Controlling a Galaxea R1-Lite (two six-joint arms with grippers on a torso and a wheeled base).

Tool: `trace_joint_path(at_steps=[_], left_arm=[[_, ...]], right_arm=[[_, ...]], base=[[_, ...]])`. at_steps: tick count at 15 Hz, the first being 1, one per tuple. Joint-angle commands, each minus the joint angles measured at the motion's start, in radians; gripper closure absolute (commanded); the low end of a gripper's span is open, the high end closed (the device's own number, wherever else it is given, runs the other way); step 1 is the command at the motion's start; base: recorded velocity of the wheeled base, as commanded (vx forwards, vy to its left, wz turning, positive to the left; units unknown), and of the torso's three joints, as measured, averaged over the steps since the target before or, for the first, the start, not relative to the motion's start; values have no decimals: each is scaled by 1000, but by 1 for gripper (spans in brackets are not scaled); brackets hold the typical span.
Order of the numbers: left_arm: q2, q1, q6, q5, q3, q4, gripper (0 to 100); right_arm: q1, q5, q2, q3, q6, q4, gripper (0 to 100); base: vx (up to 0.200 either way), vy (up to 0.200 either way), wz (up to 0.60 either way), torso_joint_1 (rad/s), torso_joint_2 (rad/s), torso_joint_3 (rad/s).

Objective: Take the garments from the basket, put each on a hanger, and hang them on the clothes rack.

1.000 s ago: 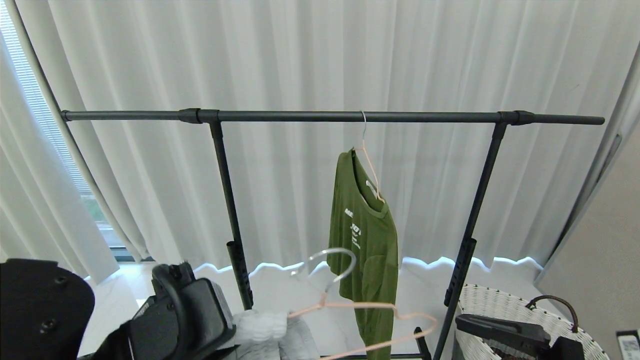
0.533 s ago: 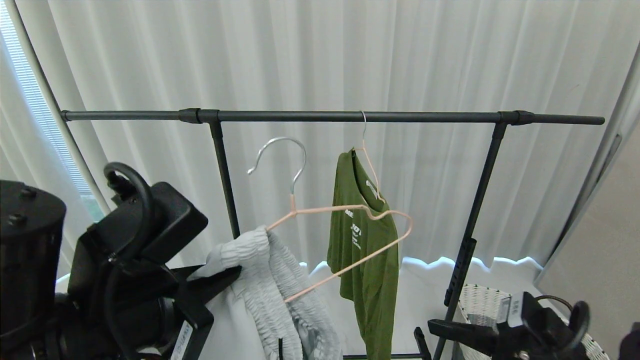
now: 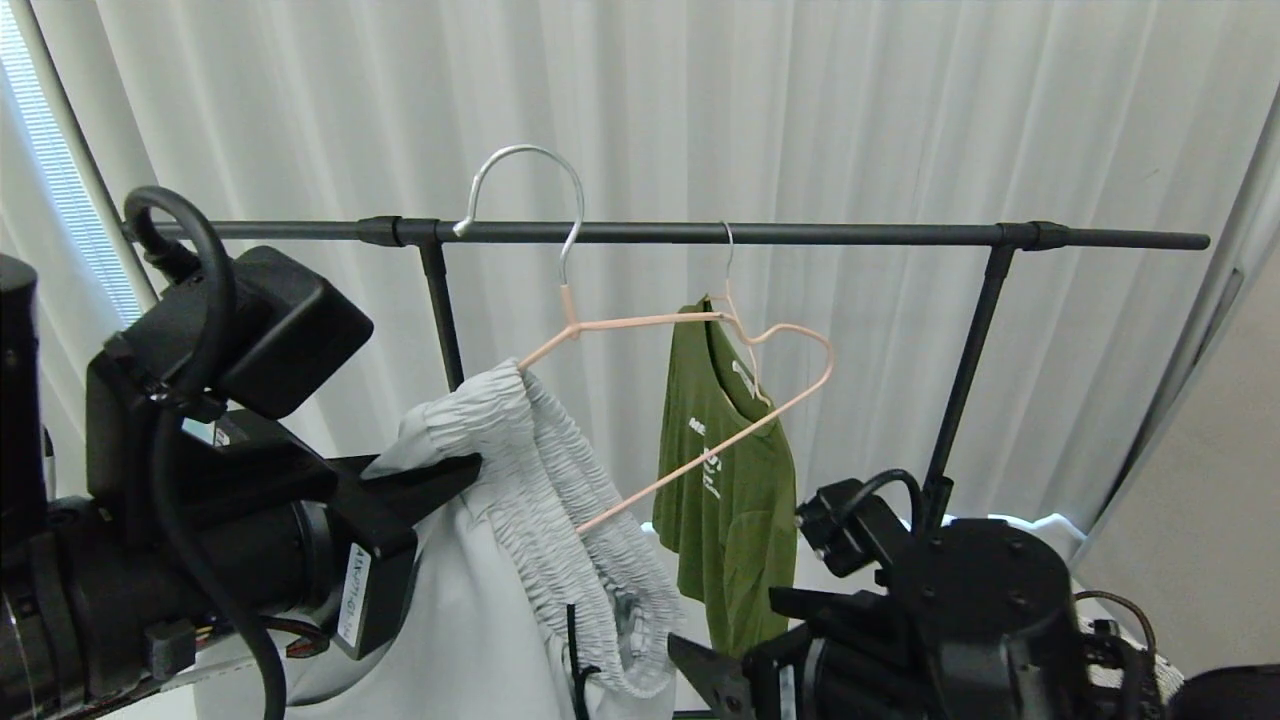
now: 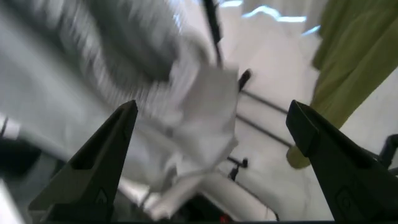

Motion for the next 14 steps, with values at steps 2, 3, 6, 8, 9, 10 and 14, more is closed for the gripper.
trace_joint_path(at_steps=[2, 3, 6, 8, 9, 10, 14], left_arm=[[1, -2, 0, 1, -4, -2, 100], [1, -3, 0, 1, -7, -2, 100], [-2, 0, 0, 1, -7, -2, 100], [-7, 0, -2, 1, -6, -2, 100], [-10, 0, -2, 1, -4, -2, 100], [-14, 0, 0, 1, 2, -2, 100], [-53, 3, 21, 4, 97, 0, 100]], right_arm=[[-13, -22, 90, -80, 22, 9, 0], [-13, -23, 96, -77, 21, 10, 0], [-18, -52, 110, -34, 18, 13, 0], [-38, -68, 108, 14, 1, 13, 0], [-64, -78, 107, 40, -20, 13, 0], [-98, -92, 107, 61, -43, 13, 0], [-265, -134, 82, 78, -145, 7, 0]], base=[[0, 0, 0, 0, 0, 0], [0, 0, 0, 0, 0, 0], [0, 0, 0, 0, 0, 0], [0, 0, 0, 0, 0, 0], [0, 0, 0, 0, 0, 0], [0, 0, 0, 0, 0, 0], [0, 0, 0, 0, 0, 0]])
